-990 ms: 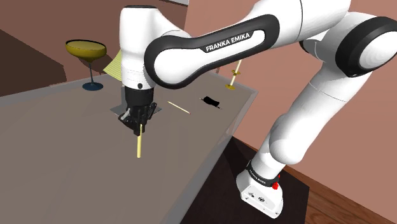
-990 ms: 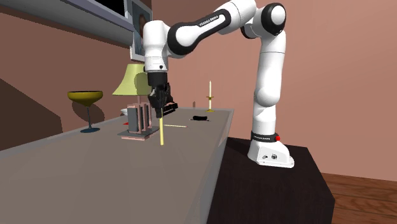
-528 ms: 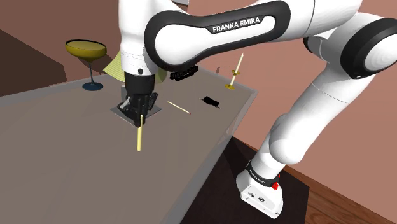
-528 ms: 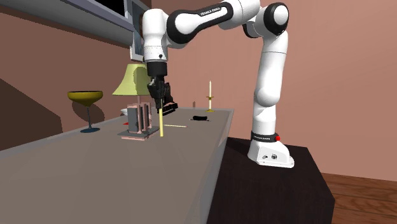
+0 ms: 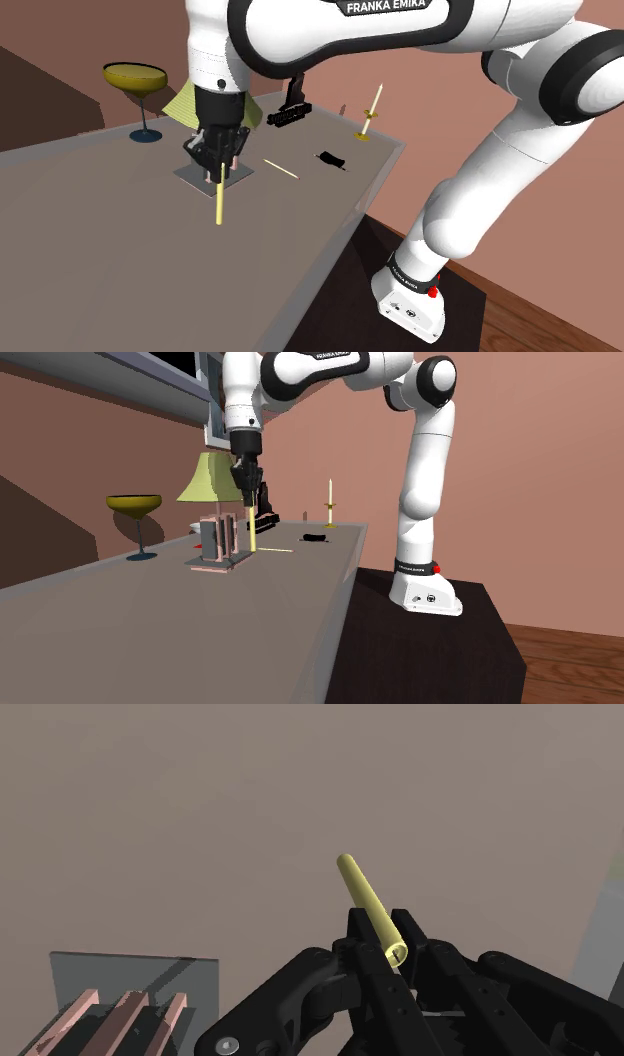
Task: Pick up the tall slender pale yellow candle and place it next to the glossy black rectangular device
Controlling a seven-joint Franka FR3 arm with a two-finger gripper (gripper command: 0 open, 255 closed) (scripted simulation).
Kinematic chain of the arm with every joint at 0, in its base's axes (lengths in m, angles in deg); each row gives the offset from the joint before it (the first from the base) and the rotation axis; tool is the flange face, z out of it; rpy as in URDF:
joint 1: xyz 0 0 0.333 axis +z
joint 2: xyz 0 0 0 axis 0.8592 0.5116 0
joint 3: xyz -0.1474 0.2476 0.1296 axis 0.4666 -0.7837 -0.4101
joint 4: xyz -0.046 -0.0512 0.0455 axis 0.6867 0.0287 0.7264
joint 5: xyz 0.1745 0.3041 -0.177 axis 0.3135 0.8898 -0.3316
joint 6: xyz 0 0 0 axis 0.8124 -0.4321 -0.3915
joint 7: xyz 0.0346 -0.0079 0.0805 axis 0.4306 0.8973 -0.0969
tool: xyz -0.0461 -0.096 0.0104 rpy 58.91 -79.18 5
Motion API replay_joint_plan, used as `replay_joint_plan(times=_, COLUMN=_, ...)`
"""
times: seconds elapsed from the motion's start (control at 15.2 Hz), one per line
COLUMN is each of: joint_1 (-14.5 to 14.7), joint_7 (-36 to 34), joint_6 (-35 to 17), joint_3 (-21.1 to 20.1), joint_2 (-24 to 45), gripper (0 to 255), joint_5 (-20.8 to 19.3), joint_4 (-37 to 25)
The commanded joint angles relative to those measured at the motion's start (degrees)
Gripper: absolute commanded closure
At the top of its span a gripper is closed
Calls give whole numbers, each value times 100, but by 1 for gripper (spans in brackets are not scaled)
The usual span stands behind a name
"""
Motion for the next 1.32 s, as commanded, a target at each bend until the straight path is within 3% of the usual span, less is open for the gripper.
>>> replay_joint_plan(times=0.0, joint_1=-1, joint_7=2, joint_6=171, joint_3=10, joint_2=-37, gripper=255, joint_5=15, joint_4=-137)
replay_joint_plan(times=1.19, joint_1=-34, joint_7=-78, joint_6=1567, joint_3=40, joint_2=62, gripper=255, joint_5=-61, joint_4=-1619)
replay_joint_plan(times=1.25, joint_1=-92, joint_7=103, joint_6=1562, joint_3=149, joint_2=-113, gripper=255, joint_5=15, joint_4=-1454)
